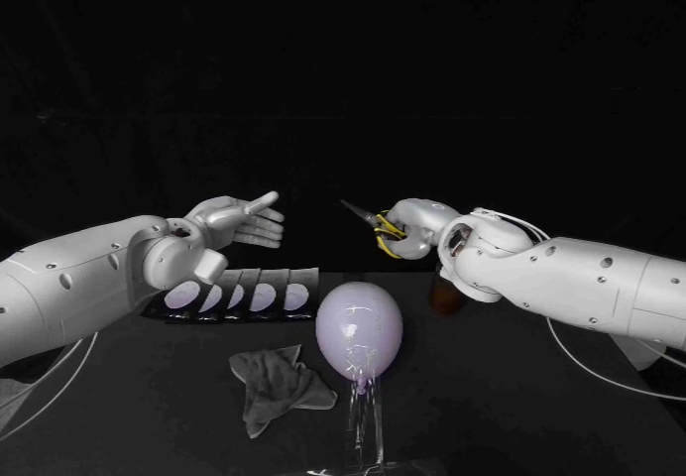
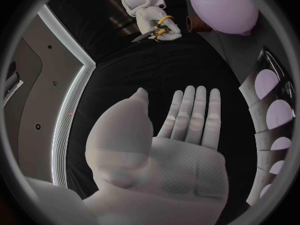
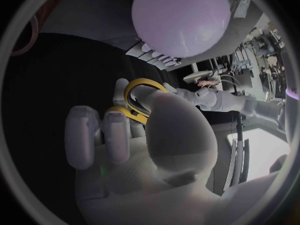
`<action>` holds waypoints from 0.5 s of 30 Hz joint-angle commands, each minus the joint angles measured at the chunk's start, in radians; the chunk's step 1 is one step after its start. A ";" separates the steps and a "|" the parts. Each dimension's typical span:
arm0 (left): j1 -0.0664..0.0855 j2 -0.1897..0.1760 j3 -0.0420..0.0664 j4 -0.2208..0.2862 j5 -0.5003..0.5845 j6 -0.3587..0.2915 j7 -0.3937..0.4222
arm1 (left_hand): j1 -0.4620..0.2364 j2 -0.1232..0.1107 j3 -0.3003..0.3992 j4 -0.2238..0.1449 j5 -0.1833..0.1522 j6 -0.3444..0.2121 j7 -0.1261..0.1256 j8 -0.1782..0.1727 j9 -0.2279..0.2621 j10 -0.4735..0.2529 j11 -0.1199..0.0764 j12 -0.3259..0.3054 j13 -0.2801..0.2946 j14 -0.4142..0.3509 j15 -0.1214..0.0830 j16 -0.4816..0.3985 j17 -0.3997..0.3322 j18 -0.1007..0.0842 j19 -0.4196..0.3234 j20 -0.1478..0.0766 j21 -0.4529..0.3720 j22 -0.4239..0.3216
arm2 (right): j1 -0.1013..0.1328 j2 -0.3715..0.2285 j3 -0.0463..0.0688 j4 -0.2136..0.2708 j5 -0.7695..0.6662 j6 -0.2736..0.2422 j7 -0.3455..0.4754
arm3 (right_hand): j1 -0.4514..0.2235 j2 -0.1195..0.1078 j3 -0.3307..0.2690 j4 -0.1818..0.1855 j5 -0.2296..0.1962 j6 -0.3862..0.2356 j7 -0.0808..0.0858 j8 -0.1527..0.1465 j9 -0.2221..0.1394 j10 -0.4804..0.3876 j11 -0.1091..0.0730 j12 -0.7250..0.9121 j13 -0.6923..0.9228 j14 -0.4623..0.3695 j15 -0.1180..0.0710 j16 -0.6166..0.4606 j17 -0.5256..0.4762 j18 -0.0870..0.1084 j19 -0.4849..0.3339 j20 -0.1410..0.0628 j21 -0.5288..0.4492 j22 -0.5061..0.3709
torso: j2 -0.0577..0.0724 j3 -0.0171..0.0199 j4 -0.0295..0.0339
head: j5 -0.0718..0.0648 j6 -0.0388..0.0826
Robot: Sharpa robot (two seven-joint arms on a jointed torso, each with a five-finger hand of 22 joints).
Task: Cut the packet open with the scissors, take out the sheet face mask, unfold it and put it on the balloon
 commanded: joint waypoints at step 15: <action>-0.074 -0.132 0.000 0.056 0.135 -0.198 0.376 | 0.345 0.015 0.060 -0.080 -0.001 0.115 -0.027 0.005 -0.005 0.107 -0.066 0.013 0.001 0.165 -0.067 0.094 0.050 0.039 0.141 -0.039 0.087 0.028 | -0.019 -0.164 0.000 0.165 1.168 0.036 0.403 | 0.009 0.010 0.020 -0.008 0.009 -0.026 0.009 0.000 0.148 0.258 -0.106 0.377 -0.180 0.034 0.005 -0.059 -0.082 0.015 -0.048 0.008 -0.066 0.081 | 0.003 -0.0002 0.0012 | 0.002 0.021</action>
